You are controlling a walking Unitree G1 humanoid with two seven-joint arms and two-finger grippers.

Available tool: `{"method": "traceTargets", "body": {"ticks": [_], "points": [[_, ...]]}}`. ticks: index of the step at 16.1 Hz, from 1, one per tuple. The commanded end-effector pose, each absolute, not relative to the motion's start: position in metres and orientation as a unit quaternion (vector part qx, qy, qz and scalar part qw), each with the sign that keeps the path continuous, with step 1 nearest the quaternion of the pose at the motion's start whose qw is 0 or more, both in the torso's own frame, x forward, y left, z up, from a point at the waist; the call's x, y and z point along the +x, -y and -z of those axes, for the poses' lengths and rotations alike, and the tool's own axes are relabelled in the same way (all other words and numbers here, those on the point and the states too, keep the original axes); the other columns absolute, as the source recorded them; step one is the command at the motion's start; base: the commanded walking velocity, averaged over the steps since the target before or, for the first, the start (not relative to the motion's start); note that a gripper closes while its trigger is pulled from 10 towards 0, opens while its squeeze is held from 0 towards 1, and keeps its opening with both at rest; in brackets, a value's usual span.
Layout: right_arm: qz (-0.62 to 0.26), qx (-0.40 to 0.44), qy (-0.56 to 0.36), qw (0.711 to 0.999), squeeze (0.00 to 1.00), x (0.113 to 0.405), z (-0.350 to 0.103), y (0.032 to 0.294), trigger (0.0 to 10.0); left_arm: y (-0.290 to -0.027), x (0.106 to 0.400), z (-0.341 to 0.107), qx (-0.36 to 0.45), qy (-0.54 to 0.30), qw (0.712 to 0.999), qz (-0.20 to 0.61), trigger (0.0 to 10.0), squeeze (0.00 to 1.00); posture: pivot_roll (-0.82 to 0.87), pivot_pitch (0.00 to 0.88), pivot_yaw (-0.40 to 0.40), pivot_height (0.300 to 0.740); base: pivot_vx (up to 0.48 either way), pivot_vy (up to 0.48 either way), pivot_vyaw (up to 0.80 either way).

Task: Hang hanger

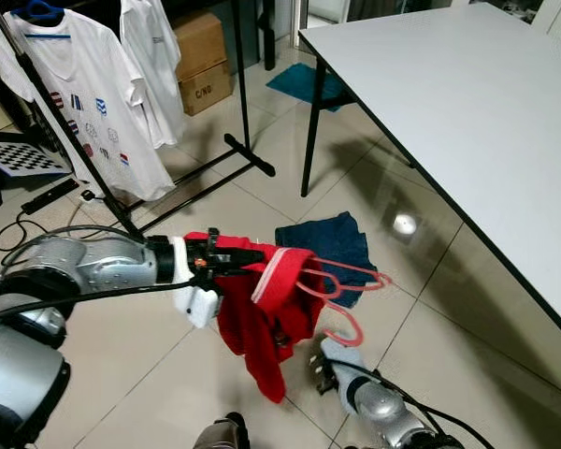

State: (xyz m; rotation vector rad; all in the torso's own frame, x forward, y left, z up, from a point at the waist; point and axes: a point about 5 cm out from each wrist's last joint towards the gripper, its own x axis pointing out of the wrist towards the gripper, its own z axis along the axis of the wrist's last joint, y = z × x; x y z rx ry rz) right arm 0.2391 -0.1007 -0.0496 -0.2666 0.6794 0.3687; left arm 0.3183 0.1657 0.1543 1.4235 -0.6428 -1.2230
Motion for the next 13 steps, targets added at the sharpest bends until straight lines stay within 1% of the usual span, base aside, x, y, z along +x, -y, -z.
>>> {"method": "traceTargets", "body": {"ticks": [1,2,4,5,6,9,13], "points": [[-0.159,-0.119,-0.332,0.922,0.63,0.240,0.049,0.101,10.0,-0.165,0.319,-0.159,0.589,0.286,0.561,0.506,9.2,0.00,0.22,0.163,0.065,0.740,0.000,0.000,0.00],[-0.155,-0.106,-0.324,0.927,1.00,0.244,0.046,0.096,10.0,-0.162,0.319,-0.158,0.582,0.291,0.569,0.503,9.3,0.00,0.22,0.164,0.067,0.740,0.000,0.000,0.00],[-0.163,-0.103,-0.316,0.929,1.00,0.245,0.044,0.090,10.0,-0.158,0.321,-0.157,0.576,0.294,0.580,0.496,9.2,0.00,0.22,0.164,0.070,0.740,0.000,0.000,0.00],[-0.168,-0.101,-0.311,0.930,0.67,0.245,0.042,0.086,10.0,-0.154,0.322,-0.157,0.571,0.297,0.589,0.490,9.2,0.00,0.22,0.165,0.072,0.740,0.000,0.000,0.00],[-0.169,-0.097,-0.304,0.933,0.00,0.246,0.041,0.083,10.0,-0.151,0.322,-0.157,0.566,0.300,0.594,0.487,9.2,0.00,0.22,0.165,0.073,0.740,0.000,0.000,0.00],[-0.164,-0.089,-0.282,0.941,0.00,0.250,0.036,0.079,10.0,-0.145,0.322,-0.153,0.557,0.302,0.599,0.489,9.3,0.00,0.22,0.166,0.076,0.740,0.000,0.000,0.00],[-0.110,-0.119,-0.247,0.955,0.00,0.261,0.027,0.088,10.0,-0.133,0.319,-0.149,0.536,0.313,0.608,0.496,9.1,0.00,0.22,0.167,0.078,0.740,0.000,0.000,0.00]]}}
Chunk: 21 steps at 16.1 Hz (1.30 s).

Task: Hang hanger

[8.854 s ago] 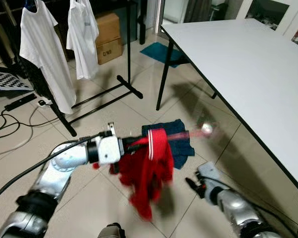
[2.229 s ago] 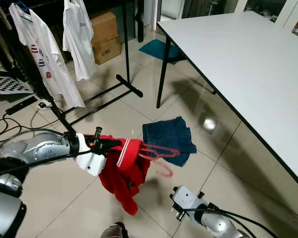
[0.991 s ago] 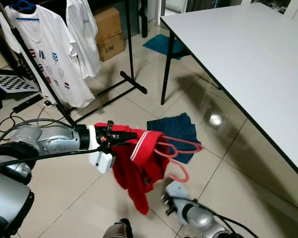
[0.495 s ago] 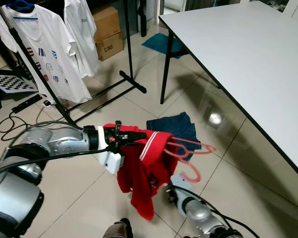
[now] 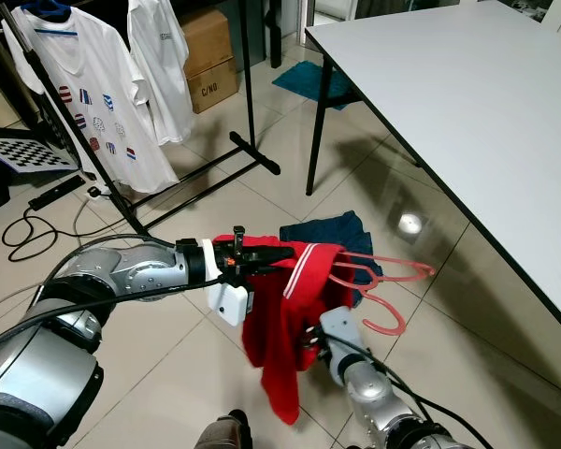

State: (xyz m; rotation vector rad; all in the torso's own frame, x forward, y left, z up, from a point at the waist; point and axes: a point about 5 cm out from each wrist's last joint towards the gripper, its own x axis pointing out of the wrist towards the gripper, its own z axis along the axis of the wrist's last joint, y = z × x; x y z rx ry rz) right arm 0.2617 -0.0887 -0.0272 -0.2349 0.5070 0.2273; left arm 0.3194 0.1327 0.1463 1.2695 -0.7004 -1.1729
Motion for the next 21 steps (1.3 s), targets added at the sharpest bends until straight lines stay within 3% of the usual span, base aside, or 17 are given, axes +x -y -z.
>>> {"method": "traceTargets", "body": {"ticks": [1,8,12,13,14,21], "points": [[-0.117,-0.115,-0.243,0.956,0.00,0.262,0.026,0.085,10.0,-0.132,0.318,-0.148,0.532,0.314,0.609,0.498,9.2,0.00,0.22,0.167,0.079,0.740,0.000,0.000,0.00],[-0.147,-0.100,-0.201,0.963,0.00,0.266,0.015,0.066,10.0,-0.131,0.317,-0.147,0.526,0.314,0.613,0.499,9.1,0.00,0.23,0.166,0.080,0.740,0.000,0.000,0.00],[-0.215,-0.106,-0.214,0.947,0.00,0.257,0.019,0.047,9.8,-0.130,0.318,-0.149,0.526,0.314,0.614,0.497,9.1,0.00,0.23,0.162,0.079,0.740,0.000,0.000,0.00],[-0.225,-0.105,-0.221,0.943,0.00,0.255,0.021,0.046,3.7,-0.130,0.318,-0.149,0.526,0.314,0.615,0.496,9.0,0.00,0.23,0.162,0.078,0.740,0.000,0.000,0.00],[-0.230,-0.103,-0.223,0.942,0.00,0.255,0.021,0.045,0.0,-0.130,0.319,-0.150,0.526,0.315,0.615,0.496,9.1,0.00,0.23,0.161,0.077,0.740,0.000,0.000,0.00],[-0.191,-0.114,-0.216,0.951,0.00,0.263,0.019,0.060,0.0,-0.129,0.319,-0.150,0.523,0.315,0.621,0.492,9.1,0.00,0.23,0.154,0.073,0.740,0.000,0.000,0.00]]}}
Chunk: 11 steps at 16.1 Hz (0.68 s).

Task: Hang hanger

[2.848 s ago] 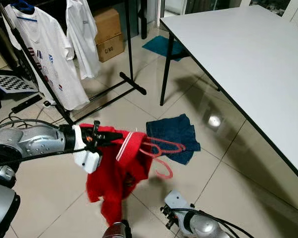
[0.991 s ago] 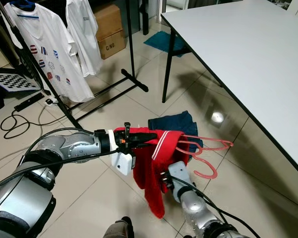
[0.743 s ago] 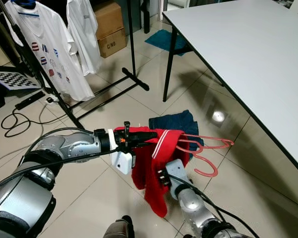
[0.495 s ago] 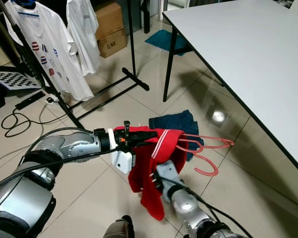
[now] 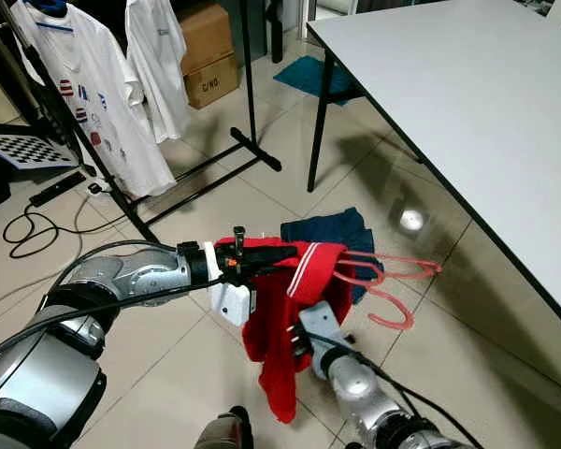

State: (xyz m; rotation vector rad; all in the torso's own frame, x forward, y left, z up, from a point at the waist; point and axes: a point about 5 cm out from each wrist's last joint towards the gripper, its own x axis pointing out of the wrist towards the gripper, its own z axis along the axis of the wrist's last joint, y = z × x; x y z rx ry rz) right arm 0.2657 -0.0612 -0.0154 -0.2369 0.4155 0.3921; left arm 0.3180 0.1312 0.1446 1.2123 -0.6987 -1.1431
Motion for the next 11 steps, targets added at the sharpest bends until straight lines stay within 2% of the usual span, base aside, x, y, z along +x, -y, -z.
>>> {"method": "traceTargets", "body": {"ticks": [1,5,7,11], "points": [[-0.187,-0.118,-0.220,0.950,0.00,0.262,0.020,0.063,0.0,-0.130,0.319,-0.150,0.523,0.314,0.623,0.490,9.1,0.00,0.23,0.153,0.071,0.740,0.000,0.000,0.00],[-0.152,-0.125,-0.226,0.954,0.00,0.264,0.022,0.080,0.0,-0.134,0.320,-0.151,0.524,0.311,0.630,0.481,9.1,0.00,0.23,0.150,0.071,0.740,0.000,0.000,0.00],[-0.114,-0.118,-0.230,0.959,0.00,0.262,0.026,0.100,0.0,-0.139,0.322,-0.151,0.519,0.304,0.648,0.467,9.2,0.00,0.22,0.148,0.071,0.740,0.000,0.000,0.00],[-0.082,-0.111,-0.230,0.963,0.00,0.260,0.028,0.114,0.0,-0.144,0.325,-0.152,0.515,0.296,0.670,0.446,9.3,0.00,0.21,0.146,0.076,0.740,0.000,0.000,0.00]]}}
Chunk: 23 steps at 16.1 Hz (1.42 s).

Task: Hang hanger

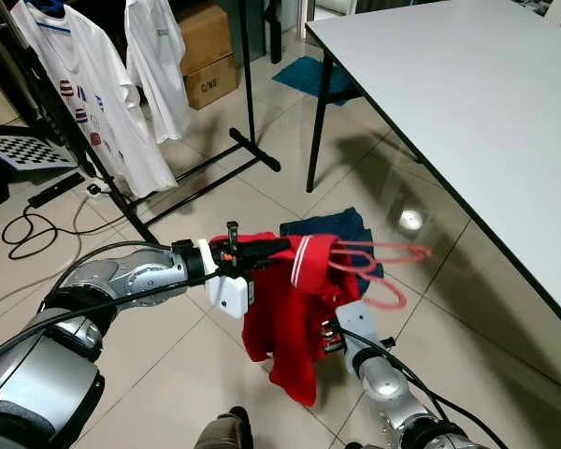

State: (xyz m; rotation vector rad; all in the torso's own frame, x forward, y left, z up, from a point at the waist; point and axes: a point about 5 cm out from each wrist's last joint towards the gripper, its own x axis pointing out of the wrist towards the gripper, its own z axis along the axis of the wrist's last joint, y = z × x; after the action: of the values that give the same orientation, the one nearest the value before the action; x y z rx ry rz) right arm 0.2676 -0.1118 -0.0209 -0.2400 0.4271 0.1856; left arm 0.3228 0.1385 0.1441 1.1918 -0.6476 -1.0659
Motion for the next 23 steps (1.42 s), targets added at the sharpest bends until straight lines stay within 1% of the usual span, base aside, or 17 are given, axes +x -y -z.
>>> {"method": "traceTargets", "body": {"ticks": [1,2,3,4,5,6,7,8,10,11,12,13,15,17,19,21,23], "points": [[-0.064,-0.107,-0.229,0.965,0.00,0.260,0.028,0.122,0.0,-0.145,0.328,-0.153,0.511,0.291,0.682,0.435,9.4,0.00,0.21,0.146,0.077,0.740,0.000,0.000,0.00],[-0.053,-0.105,-0.226,0.967,0.00,0.261,0.027,0.126,0.0,-0.145,0.329,-0.154,0.508,0.291,0.689,0.428,9.5,0.00,0.21,0.145,0.077,0.740,0.000,0.000,0.00],[-0.050,-0.104,-0.225,0.967,0.00,0.261,0.027,0.127,0.0,-0.146,0.329,-0.155,0.508,0.291,0.689,0.427,9.5,0.00,0.21,0.145,0.077,0.740,0.000,0.000,0.00],[-0.032,-0.103,-0.217,0.970,0.00,0.263,0.025,0.133,0.0,-0.148,0.332,-0.156,0.505,0.286,0.703,0.410,9.7,0.00,0.21,0.143,0.077,0.740,0.000,0.000,0.00],[-0.025,-0.103,-0.213,0.971,0.00,0.264,0.023,0.136,0.0,-0.149,0.334,-0.157,0.502,0.284,0.712,0.401,9.7,0.00,0.20,0.142,0.078,0.740,0.000,0.000,0.00],[-0.004,-0.102,-0.203,0.974,0.00,0.267,0.020,0.142,0.0,-0.152,0.338,-0.160,0.485,0.279,0.740,0.374,10.0,0.00,0.20,0.142,0.077,0.740,0.000,0.000,0.00],[0.013,-0.101,-0.195,0.975,0.00,0.269,0.017,0.148,0.0,-0.155,0.340,-0.161,0.472,0.276,0.757,0.357,10.0,0.00,0.20,0.142,0.076,0.740,0.000,0.000,0.00],[0.059,-0.105,-0.168,0.978,0.00,0.275,0.009,0.166,0.0,-0.162,0.343,-0.161,0.446,0.261,0.792,0.326,10.0,0.00,0.20,0.141,0.072,0.740,0.000,0.000,0.00],[0.079,-0.110,-0.150,0.979,0.00,0.278,0.003,0.174,0.0,-0.165,0.343,-0.157,0.437,0.249,0.804,0.317,10.0,0.00,0.19,0.141,0.070,0.740,0.000,0.000,0.00],[0.101,-0.126,-0.114,0.980,0.00,0.283,-0.007,0.184,0.0,-0.170,0.343,-0.152,0.402,0.227,0.834,0.302,10.0,0.00,0.19,0.141,0.066,0.740,0.000,0.000,0.00],[0.109,-0.137,-0.095,0.980,0.00,0.286,-0.013,0.187,0.0,-0.171,0.344,-0.150,0.376,0.215,0.852,0.294,10.0,0.00,0.19,0.140,0.060,0.740,0.000,0.000,0.00],[0.118,-0.160,-0.059,0.978,0.00,0.291,-0.024,0.190,0.0,-0.172,0.345,-0.145,0.326,0.190,0.880,0.287,10.0,0.00,0.18,0.139,0.057,0.740,0.000,0.000,0.00],[0.116,-0.192,0.001,0.974,0.00,0.298,-0.041,0.186,0.0,-0.169,0.343,-0.137,0.235,0.158,0.907,0.310,10.0,0.00,0.18,0.135,0.049,0.740,0.000,0.000,0.00],[0.112,-0.203,0.032,0.972,0.00,0.303,-0.050,0.181,0.0,-0.167,0.340,-0.134,0.167,0.145,0.918,0.328,10.0,0.00,0.18,0.132,0.046,0.740,0.000,0.000,0.00],[0.114,-0.201,0.047,0.972,0.00,0.306,-0.055,0.179,0.0,-0.166,0.336,-0.133,0.118,0.143,0.919,0.349,10.0,0.00,0.18,0.130,0.040,0.740,0.000,0.000,0.00],[0.113,-0.203,0.071,0.970,0.00,0.310,-0.064,0.176,0.0,-0.160,0.326,-0.129,0.054,0.130,0.905,0.402,10.0,0.00,0.18,0.127,0.034,0.740,0.000,0.000,0.00],[0.114,-0.210,0.093,0.967,0.00,0.315,-0.073,0.173,0.0,-0.154,0.314,-0.129,-0.020,0.111,0.881,0.460,10.0,0.00,0.18,0.126,0.030,0.740,0.000,0.000,0.00]]}}
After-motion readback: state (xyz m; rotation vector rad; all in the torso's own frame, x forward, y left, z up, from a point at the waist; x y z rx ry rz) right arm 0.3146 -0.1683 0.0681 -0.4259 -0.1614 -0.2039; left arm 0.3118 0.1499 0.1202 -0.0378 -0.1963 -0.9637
